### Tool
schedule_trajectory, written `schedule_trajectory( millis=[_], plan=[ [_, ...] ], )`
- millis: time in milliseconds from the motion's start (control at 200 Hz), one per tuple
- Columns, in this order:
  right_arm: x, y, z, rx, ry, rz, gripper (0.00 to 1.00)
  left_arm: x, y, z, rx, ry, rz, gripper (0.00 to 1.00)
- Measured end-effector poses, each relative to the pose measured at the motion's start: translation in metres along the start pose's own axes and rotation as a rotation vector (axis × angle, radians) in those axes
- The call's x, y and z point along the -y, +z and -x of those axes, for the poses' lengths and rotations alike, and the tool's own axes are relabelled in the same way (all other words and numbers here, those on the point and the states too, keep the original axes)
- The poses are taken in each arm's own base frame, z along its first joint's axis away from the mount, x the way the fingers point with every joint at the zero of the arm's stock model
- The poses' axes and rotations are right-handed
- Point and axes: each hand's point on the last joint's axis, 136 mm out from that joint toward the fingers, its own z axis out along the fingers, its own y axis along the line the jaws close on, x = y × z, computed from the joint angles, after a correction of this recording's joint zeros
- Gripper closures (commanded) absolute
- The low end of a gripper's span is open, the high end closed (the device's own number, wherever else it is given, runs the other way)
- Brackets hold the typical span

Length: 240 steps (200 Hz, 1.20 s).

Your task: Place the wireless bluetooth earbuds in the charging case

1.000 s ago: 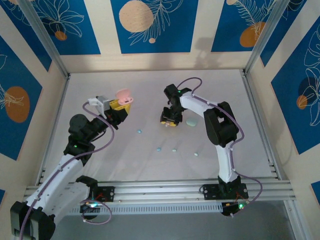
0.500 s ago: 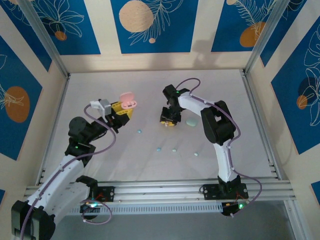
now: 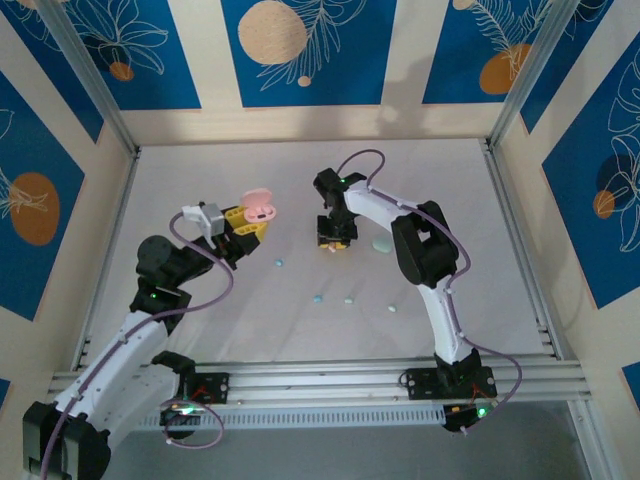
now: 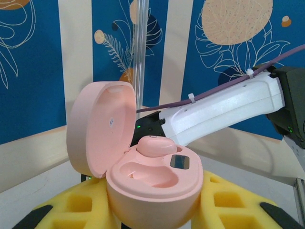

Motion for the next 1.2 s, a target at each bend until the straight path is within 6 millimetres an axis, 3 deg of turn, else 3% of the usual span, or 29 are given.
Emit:
schedule_trajectory(
  millis=[460,680,1201],
  plan=[
    [0.003,0.001,0.000,-0.008,-0.125,-0.129,0.70,0.001,-0.001,-0.001,0.000,-0.001,0.000,0.74],
    [0.002,0.001,-0.001,-0.011,-0.144,-0.125,0.65,0.000,-0.002,-0.006,-0.007,-0.009,0.002,0.74],
    [-0.002,0.000,0.015,0.016,-0.059,-0.044,0.70,-0.001,-0.002,-0.006,-0.006,-0.010,0.010,0.74]
  ],
)
